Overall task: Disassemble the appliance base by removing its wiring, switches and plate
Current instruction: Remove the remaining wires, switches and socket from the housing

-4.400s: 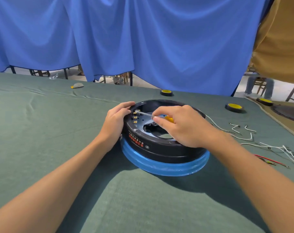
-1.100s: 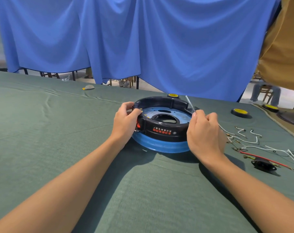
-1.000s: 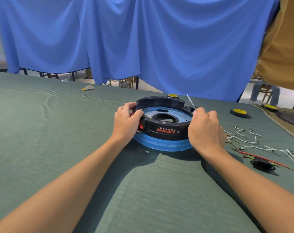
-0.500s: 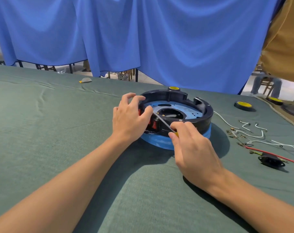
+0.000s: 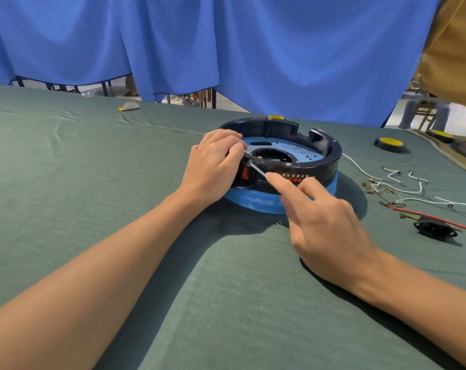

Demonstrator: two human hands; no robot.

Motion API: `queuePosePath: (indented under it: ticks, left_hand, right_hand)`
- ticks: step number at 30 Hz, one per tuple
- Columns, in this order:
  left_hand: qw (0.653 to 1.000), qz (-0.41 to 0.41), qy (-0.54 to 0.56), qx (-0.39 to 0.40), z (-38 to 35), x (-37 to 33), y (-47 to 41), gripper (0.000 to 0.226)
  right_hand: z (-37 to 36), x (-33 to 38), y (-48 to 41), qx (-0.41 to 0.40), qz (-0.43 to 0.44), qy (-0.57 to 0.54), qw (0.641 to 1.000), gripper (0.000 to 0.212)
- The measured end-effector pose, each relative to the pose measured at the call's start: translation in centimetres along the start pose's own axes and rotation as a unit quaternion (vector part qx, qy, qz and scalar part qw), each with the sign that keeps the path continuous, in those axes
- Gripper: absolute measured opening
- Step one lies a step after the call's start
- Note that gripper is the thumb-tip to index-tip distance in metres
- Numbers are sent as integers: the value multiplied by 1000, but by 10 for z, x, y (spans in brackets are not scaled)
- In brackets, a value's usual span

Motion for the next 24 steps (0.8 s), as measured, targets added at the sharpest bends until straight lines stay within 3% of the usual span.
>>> queuePosePath:
  ticks: [13, 21, 24]
  left_hand:
    - [1000, 5, 12, -1, -2, -4, 1, 39]
    - [1000, 18, 10, 3, -4, -4, 0, 38]
    - [999, 28, 24, 8, -5, -2, -1, 39]
  right_hand:
    - [-6, 0, 8, 57, -18, -2, 998, 57]
    - [14, -2, -11, 41, 5, 1, 999, 50]
    - [10, -17, -21, 73, -2, -79, 994, 44]
Point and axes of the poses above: each hand's wrist, its own y-axis away from the middle knuckle, its own z-axis out of the back of the hand, x = y × z, the point moved 9 cm from there along -y, towards the middle knuckle, and after that the axes turned 8 degrees about z, right-handed, at the moved point
